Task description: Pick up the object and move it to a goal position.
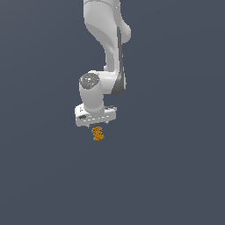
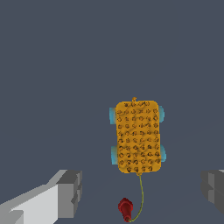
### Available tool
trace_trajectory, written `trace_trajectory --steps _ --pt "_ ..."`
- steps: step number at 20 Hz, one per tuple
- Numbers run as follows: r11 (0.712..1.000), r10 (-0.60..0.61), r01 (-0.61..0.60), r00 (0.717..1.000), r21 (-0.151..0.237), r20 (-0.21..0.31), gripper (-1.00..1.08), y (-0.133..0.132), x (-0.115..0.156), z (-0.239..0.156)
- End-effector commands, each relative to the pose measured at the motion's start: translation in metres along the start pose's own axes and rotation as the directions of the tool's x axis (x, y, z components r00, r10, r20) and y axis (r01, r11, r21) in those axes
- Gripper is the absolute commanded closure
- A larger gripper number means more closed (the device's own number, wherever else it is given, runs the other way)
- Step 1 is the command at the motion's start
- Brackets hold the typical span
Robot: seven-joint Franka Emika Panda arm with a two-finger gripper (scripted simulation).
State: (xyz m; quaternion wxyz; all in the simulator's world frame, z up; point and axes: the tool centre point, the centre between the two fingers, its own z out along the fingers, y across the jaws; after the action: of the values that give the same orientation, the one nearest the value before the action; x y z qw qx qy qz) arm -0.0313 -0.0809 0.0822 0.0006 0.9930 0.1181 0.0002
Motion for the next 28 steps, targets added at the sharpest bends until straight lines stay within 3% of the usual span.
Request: trace_trajectory --steps 1,12,27,28 --pt "1.000 -0.021 0.021 1.000 0.000 0.000 -0.92 0.005 -0.005 0.008" --pt "0.999 -0.038 0.038 0.999 0.001 0.001 -0.92 0.010 -0.011 0.019" --pt "0.999 -0.042 0.042 0.999 0.001 0.000 -0.92 0.011 -0.011 0.067" --pt "0.999 -0.042 0.042 0.999 0.001 0.000 1.08 0.011 -0.011 0.067"
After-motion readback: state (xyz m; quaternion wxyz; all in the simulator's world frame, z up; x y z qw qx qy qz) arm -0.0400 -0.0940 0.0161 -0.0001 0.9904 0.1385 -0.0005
